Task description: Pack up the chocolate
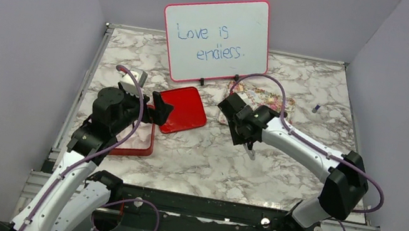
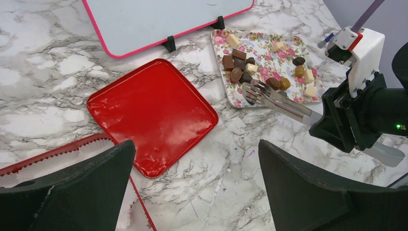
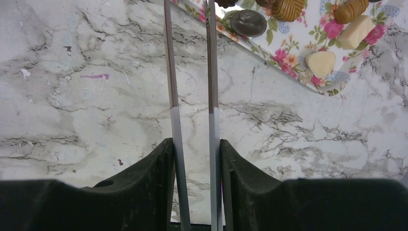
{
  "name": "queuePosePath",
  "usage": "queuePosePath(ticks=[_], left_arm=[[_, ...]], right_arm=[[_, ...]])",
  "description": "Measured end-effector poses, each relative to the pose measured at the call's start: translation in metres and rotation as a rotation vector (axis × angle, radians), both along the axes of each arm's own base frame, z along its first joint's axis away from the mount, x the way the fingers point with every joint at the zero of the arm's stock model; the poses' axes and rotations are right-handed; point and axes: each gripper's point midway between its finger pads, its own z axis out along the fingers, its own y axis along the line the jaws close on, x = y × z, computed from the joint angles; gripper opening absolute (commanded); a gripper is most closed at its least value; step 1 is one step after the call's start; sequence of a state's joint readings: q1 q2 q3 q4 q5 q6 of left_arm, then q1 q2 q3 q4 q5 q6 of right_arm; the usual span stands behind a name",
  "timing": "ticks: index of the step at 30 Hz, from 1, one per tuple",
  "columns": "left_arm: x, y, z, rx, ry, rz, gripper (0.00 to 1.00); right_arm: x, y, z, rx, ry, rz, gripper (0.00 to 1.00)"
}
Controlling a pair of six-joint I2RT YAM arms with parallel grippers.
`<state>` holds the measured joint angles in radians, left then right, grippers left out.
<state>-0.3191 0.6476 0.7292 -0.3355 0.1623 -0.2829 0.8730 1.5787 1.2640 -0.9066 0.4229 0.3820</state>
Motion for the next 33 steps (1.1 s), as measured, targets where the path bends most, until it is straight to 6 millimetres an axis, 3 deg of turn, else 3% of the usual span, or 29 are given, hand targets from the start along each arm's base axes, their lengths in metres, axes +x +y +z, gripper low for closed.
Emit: queuePosePath(ticks=[7, 17, 33], left_arm=[[0.000, 0.001, 0.001, 0.001, -0.003, 0.007, 0.99], [0.000, 0.005, 0.002, 0.006, -0.013, 0.028, 0.99], [0.002, 0.025, 0.001, 0.041, -0.020, 0.131, 0.99]], right_arm=[[-0.002, -0.003, -0.007, -0.037, 0.031, -0.003, 0.33], [-0.002, -0.003, -0.005, -0.035, 0.023, -0.004, 0.30], [0.003, -0.005, 0.027, 0.034, -0.073, 0.009, 0.30]])
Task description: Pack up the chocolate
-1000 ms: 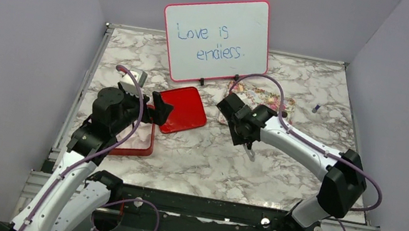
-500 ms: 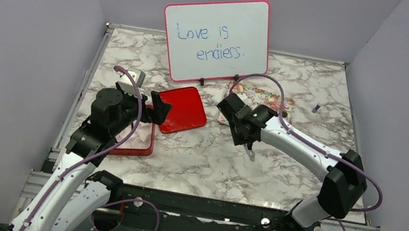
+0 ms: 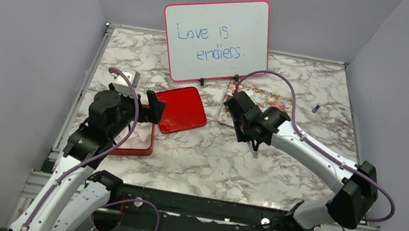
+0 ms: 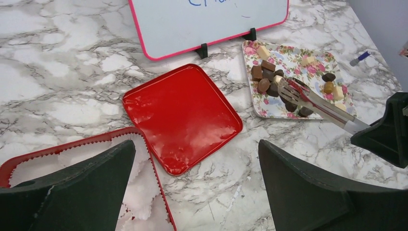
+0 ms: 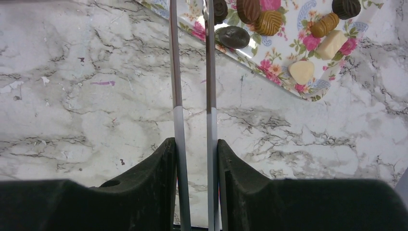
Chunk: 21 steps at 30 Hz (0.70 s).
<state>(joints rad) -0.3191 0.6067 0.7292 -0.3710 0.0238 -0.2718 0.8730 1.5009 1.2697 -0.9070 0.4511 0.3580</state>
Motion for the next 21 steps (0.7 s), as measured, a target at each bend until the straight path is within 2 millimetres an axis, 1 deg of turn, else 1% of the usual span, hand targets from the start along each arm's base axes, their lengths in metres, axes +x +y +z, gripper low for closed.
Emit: queuePosePath(ticks=[2, 4, 7, 8, 12, 13, 14, 18, 21], left_arm=[[-0.002, 0.004, 0.002, -0.001, 0.000, 0.018, 0.99], [-0.005, 0.007, 0.010, -0.009, -0.004, 0.036, 0.99], [-0.009, 0.011, 0.036, -0.026, -0.042, 0.052, 0.99], [-0.011, 0.013, 0.050, -0.037, -0.071, 0.058, 0.99], [-0.022, 0.019, 0.096, -0.078, -0.172, 0.077, 0.99], [-0.025, 0.021, 0.103, -0.085, -0.189, 0.080, 0.99], [-0.029, 0.024, 0.115, -0.096, -0.216, 0.090, 0.99], [-0.038, 0.032, 0.137, -0.115, -0.263, 0.116, 0.99], [-0.042, 0.037, 0.145, -0.118, -0.277, 0.138, 0.99]], right_arm=[[0.000, 0.000, 0.005, 0.013, -0.011, 0.000, 0.30], [0.000, 0.000, 0.009, 0.030, -0.022, 0.002, 0.30], [-0.001, 0.004, 0.016, 0.072, -0.038, 0.021, 0.30], [-0.002, 0.007, 0.018, 0.091, -0.041, 0.033, 0.30], [-0.005, 0.026, 0.031, 0.206, -0.047, 0.094, 0.29], [-0.005, 0.031, 0.033, 0.228, -0.049, 0.107, 0.29], [-0.005, 0.035, 0.036, 0.252, -0.052, 0.119, 0.29], [-0.007, 0.058, 0.050, 0.365, -0.058, 0.184, 0.29], [-0.008, 0.075, 0.057, 0.435, -0.059, 0.228, 0.29]])
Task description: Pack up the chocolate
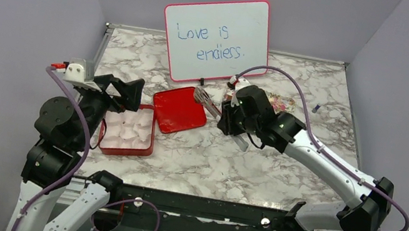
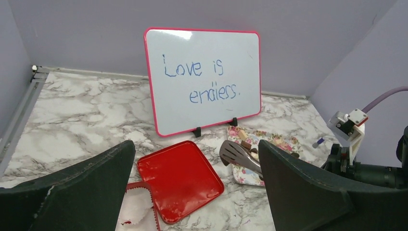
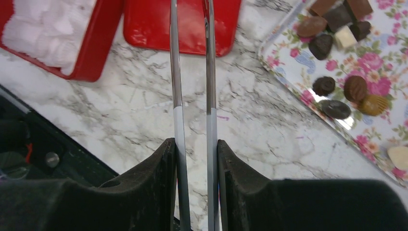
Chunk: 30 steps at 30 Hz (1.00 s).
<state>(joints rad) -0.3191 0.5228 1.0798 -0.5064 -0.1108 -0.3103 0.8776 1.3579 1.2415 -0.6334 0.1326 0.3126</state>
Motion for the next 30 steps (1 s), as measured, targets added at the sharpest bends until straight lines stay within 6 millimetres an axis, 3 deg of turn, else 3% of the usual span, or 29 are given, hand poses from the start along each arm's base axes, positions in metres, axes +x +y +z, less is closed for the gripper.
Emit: queuePosePath(ticks=[6, 14, 23, 30], left_arm=[[-0.008, 0.014, 0.025, -0.026, -0.052, 0.063, 0.99], [-0.008, 0.039, 0.034, -0.019, -0.086, 0.193, 0.99], [-0.003, 0.067, 0.039, -0.003, -0.130, 0.353, 0.99], [-0.019, 0.085, 0.044, -0.037, -0.214, 0.430, 0.99]], right_arm=[[-0.009, 0.041, 0.013, 0.134, 0.000, 0.120, 0.28], [-0.026, 0.097, -0.013, 0.167, 0.054, 0.265, 0.29], [-0.080, 0.175, -0.035, 0.163, 0.068, 0.525, 0.29], [-0.107, 0.208, -0.046, 0.152, 0.062, 0.667, 0.30]])
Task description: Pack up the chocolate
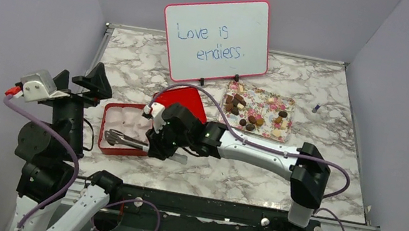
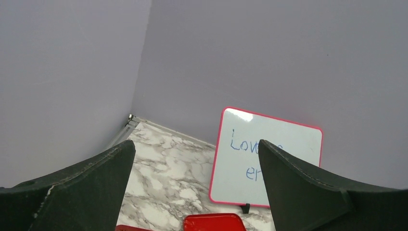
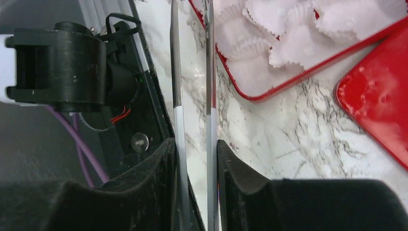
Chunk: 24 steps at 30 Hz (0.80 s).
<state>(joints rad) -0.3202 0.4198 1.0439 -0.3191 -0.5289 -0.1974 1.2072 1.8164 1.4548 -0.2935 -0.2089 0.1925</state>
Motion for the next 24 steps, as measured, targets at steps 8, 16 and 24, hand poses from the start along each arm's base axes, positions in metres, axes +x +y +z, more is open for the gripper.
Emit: queuePosePath(ticks=[8, 16, 24], left_arm=[[-0.009, 0.011, 0.015, -0.039, -0.094, 0.047, 0.99], [-0.006, 0.011, 0.012, -0.036, -0.097, 0.057, 0.99], [-0.005, 0.013, 0.012, -0.037, -0.099, 0.066, 0.99]], right_arm=[[0.001, 0.025, -0.021, -0.025, -0.022, 0.044, 0.31], [0.005, 0.035, -0.035, -0.047, -0.036, 0.056, 0.33], [0.010, 0.037, -0.036, -0.060, -0.062, 0.051, 0.39]])
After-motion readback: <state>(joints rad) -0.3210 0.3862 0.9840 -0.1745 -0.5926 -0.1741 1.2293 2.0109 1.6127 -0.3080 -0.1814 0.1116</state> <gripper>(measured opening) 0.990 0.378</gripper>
